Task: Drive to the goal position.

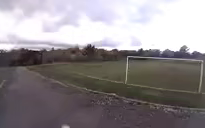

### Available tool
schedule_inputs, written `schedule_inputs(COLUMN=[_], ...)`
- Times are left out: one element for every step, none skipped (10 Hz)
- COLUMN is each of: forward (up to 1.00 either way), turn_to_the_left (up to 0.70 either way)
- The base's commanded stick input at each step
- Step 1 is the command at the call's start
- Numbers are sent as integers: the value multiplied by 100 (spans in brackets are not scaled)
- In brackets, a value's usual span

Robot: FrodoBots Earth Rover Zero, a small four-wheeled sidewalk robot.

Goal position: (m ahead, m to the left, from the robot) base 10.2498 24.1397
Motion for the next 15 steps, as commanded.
schedule_inputs(forward=[56,0,0,0,0,0,0,0,0,0,0,0,0,0,0], turn_to_the_left=[46,70,70,69,60,51,6,2,0,0,0,0,45,57,68])
